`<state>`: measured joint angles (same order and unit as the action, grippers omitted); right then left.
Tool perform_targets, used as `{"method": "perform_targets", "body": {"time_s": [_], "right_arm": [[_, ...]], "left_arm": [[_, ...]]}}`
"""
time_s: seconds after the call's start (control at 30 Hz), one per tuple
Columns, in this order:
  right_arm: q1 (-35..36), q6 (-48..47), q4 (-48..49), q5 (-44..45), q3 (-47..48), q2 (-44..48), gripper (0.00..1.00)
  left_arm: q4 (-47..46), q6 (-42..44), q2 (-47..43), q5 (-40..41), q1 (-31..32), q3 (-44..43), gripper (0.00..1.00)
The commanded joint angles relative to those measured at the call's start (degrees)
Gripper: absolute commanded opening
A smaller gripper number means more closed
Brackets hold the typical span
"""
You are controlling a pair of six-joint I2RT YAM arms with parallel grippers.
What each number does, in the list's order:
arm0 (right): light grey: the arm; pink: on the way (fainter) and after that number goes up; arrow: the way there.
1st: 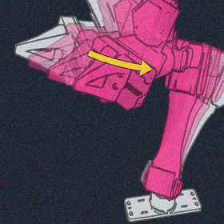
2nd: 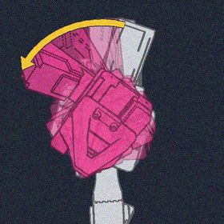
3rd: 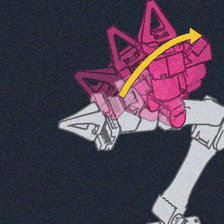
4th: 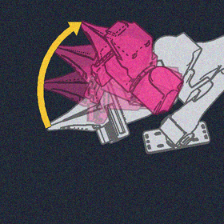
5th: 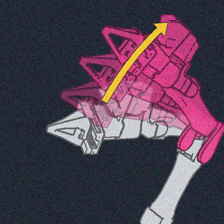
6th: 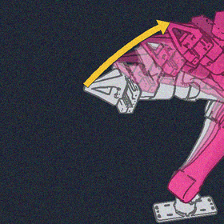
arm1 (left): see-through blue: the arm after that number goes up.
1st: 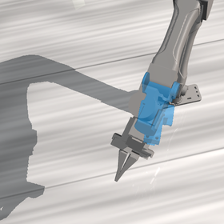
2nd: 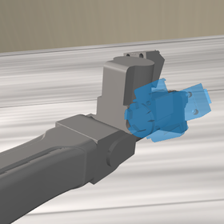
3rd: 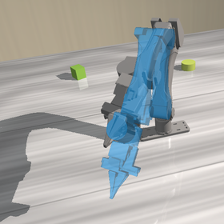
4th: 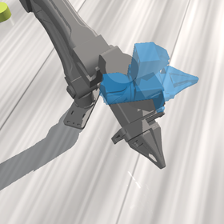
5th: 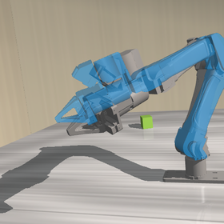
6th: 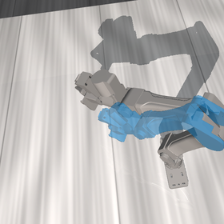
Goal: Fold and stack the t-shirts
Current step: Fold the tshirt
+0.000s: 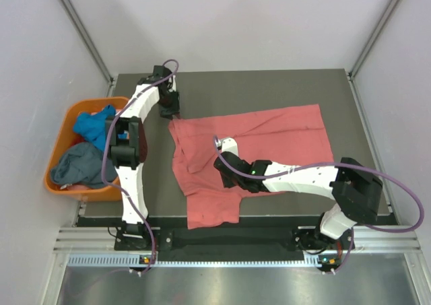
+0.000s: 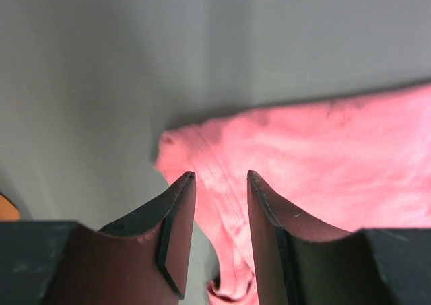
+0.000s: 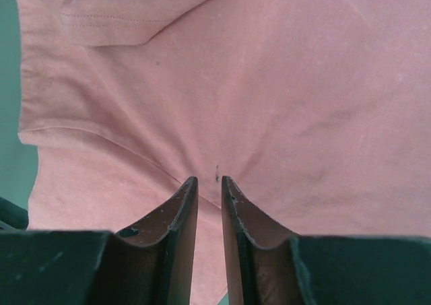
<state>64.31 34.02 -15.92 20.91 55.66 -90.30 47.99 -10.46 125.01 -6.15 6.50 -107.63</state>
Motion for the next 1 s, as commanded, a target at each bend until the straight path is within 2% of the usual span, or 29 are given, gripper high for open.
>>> {"method": "perform_targets", "body": {"time_s": [0.0,0.27,0.37,0.4,0.53,0.57,0.77,0.97], "right_arm": [[-0.9,-0.8,0.5,1.3,2.9,2.7,0.22],[-1.5,-1.6,0.5,1.4,3.5,3.3,0.22],[-1.7,-1.7,0.5,1.2,3.8,2.8,0.22],[-1.7,-1.6,0.6,1.2,4.0,2.7,0.22],[-1.8,-1.9,0.9,1.1,4.6,1.6,0.22],[-2.0,-1.9,1.0,1.3,4.8,1.5,0.22],[-3.9,-2.0,1.9,1.2,5.7,0.2,0.22],[-7.2,-2.4,3.0,1.2,5.7,0.1,0.22]], "left_arm": [[0.8,2.8,2.5,2.4,-0.7,-4.2,0.42],[1.0,3.0,7.8,2.4,-1.1,-5.3,0.41],[-0.3,3.2,7.9,3.3,-1.1,-3.6,0.36],[-0.6,3.2,8.2,4.3,-1.1,-3.5,0.26],[-0.8,3.0,10.6,5.6,-1.1,-6.7,0.03],[-1.1,2.7,11.2,5.6,-1.1,-7.7,0.0],[-5.8,1.1,15.6,6.9,-1.1,-13.5,0.0],[-6.1,0.4,22.5,8.1,-1.1,-23.9,0.0]]}}
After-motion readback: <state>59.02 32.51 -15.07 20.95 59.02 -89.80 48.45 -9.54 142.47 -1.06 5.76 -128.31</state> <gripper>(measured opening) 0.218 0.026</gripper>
